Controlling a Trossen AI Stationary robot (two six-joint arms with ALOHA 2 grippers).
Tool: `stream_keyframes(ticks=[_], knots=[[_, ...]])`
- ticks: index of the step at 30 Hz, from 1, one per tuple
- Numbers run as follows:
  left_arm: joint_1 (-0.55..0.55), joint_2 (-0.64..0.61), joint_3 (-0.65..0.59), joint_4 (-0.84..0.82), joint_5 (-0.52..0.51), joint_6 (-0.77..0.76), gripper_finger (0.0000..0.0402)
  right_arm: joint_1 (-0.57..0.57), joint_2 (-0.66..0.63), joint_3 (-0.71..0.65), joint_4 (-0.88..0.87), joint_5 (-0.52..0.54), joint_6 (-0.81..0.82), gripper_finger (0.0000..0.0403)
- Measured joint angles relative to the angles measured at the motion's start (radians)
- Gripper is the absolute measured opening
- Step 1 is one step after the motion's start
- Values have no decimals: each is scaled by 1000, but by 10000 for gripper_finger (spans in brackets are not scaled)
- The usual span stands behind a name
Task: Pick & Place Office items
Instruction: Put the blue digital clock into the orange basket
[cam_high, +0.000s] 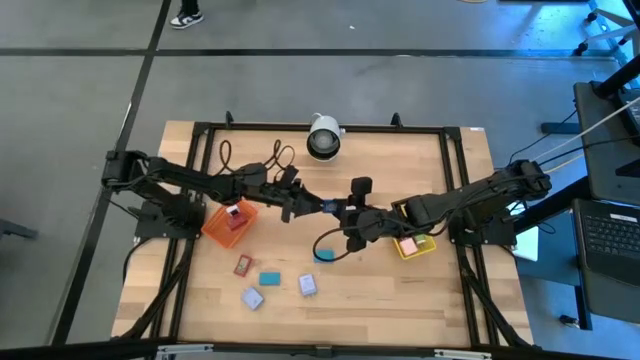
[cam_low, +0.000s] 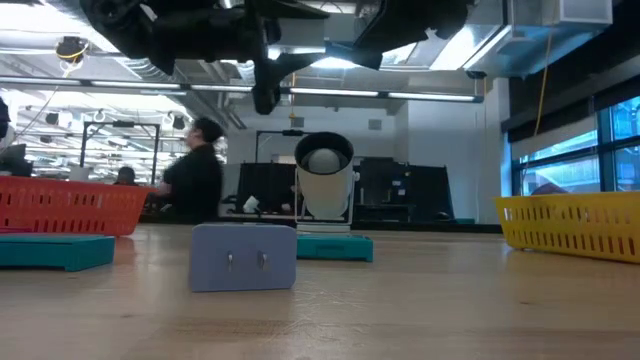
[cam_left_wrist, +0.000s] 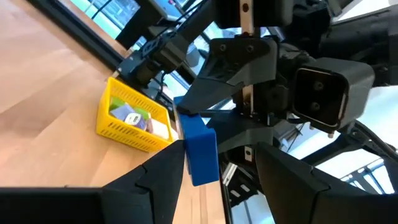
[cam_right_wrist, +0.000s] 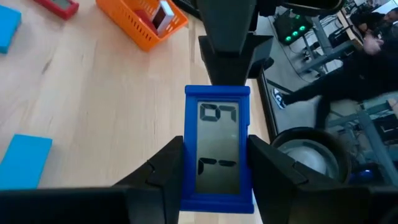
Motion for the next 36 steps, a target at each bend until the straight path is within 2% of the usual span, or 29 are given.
stream_keyframes(ticks=[9,25,31,36], knots=[[-1,10,4,-15,-2,-19,194,-11,2,0,24,3,-20,145],[6,15,5,-23,-6,-18,191,-25,3,0,91,-79,-55,145],[5,15,5,-16,-2,-23,168,-26,3,0,104,-97,-60,145],[5,15,5,-13,-5,-26,128,-28,3,-1,104,-99,-61,145]])
